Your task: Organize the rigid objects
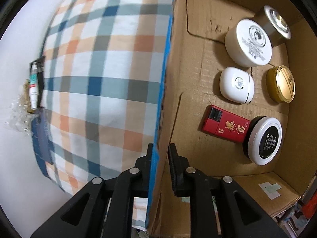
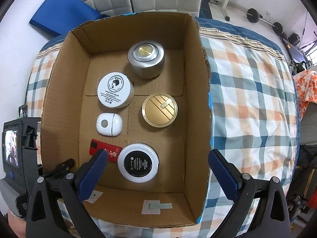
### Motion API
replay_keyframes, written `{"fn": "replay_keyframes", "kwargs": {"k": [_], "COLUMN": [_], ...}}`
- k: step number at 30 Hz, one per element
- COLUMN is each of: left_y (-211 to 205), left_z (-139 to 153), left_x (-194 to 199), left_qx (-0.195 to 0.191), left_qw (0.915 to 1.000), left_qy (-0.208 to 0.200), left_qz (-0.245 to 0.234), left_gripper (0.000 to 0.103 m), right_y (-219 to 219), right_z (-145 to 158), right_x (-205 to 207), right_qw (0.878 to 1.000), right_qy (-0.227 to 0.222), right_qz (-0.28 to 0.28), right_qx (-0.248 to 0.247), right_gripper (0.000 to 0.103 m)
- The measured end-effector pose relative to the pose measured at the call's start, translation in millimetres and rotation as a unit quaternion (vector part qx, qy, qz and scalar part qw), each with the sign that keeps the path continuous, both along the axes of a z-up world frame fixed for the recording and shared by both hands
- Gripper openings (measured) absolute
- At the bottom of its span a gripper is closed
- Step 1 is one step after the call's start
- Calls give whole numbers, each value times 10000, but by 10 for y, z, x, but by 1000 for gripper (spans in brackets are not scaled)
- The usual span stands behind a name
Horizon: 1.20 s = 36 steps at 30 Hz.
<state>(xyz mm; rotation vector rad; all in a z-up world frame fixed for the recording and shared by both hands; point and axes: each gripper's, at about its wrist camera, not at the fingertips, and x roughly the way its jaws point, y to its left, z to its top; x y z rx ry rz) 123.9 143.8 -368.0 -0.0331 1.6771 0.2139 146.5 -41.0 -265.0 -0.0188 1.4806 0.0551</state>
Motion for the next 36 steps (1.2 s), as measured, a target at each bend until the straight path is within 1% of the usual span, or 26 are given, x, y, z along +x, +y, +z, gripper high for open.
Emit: {"fn": "replay_keyframes", "kwargs": {"k": [1,2,3,4,5,6,7,8,11,15,18,20,23,26,29,36], "left_y": [-12,-22,-32,-38,-43,-51,-60,-62,-101,-218,-283,-356,-465,-586,-684,-859], "left_z": [63,150,246,313,398,452,536,595,764,1046,1315,1562,1909,2213,2452,2940], "left_x": [-3,-6,-9,-11,-4,-4,-5,0,-13,-48,-146,-239,-362,-463,-554,-760], "left_qx": [83,157,175,163,159,174,194,196,153,187,193,160,79,-44,-131,-256], "left_qw": [9999,9996,9990,9986,9982,9977,9968,9962,9947,9916,9878,9837,9775,9728,9697,9600], "left_qy": [-93,-240,-402,-494,-584,-650,-771,-849,-1017,-1275,-1534,-1771,-2064,-2240,-2348,-2679], "left_qz": [-11,-26,-24,-6,5,-4,-17,-21,-13,-68,-182,-273,-418,-580,-667,-770], "left_gripper": [21,29,34,36,48,64,71,80,81,81,81,81,81,81,81,81], "right_y": [0,-20,-42,-48,-60,-72,-94,-106,-156,-248,-324,-374,-472,-573,-668,-894], "right_z": [0,5,13,22,42,62,87,112,220,423,623,775,1066,1390,1721,2361], "right_x": [-11,-21,-31,-51,-62,-76,-91,-112,-178,-297,-397,-468,-592,-722,-857,-1169], "right_qw": [10000,10000,10000,10000,10000,9999,9999,9999,9998,9993,9987,9980,9962,9940,9908,9853], "right_qy": [0,0,-5,-13,-27,-45,-65,-91,-195,-356,-473,-569,-749,-944,-1145,-1504], "right_qz": [-11,-41,-64,-71,-77,-79,-90,-87,-73,-70,-93,-107,-163,-197,-220,-324], "right_qx": [2,19,52,47,34,49,55,50,43,92,181,257,408,521,684,746], "right_gripper": [103,103,103,103,103,103,103,103,103,103,103,103,103,103,103,103]}}
